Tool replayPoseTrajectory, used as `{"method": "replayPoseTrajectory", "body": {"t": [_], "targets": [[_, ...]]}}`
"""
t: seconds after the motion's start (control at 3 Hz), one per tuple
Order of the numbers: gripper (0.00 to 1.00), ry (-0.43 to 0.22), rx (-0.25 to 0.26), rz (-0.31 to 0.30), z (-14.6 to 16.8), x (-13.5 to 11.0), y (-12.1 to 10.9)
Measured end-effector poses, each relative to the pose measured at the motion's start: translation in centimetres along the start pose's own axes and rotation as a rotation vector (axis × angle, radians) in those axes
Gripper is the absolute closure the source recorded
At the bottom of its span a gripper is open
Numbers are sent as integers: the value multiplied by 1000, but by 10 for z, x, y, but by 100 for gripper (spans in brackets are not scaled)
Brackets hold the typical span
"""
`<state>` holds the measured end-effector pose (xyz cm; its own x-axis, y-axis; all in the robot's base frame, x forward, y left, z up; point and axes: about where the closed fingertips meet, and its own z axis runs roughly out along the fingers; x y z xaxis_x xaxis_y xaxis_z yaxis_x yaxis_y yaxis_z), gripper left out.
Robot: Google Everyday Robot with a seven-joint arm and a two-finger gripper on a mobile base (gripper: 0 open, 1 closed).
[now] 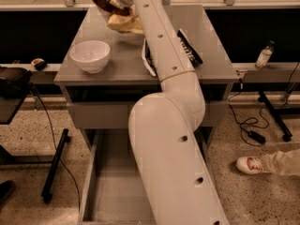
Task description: Pick brown chip bag from middle drawer and place on counter
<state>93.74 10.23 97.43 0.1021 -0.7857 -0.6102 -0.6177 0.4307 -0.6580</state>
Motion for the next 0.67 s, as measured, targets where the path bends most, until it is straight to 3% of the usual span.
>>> {"method": "replayPoseTrajectory", "body": {"t": [0.33, 0.67], "targets": [[12, -15, -13, 9, 2, -4, 5], [0, -36, -20, 3, 0, -5, 5]]}}
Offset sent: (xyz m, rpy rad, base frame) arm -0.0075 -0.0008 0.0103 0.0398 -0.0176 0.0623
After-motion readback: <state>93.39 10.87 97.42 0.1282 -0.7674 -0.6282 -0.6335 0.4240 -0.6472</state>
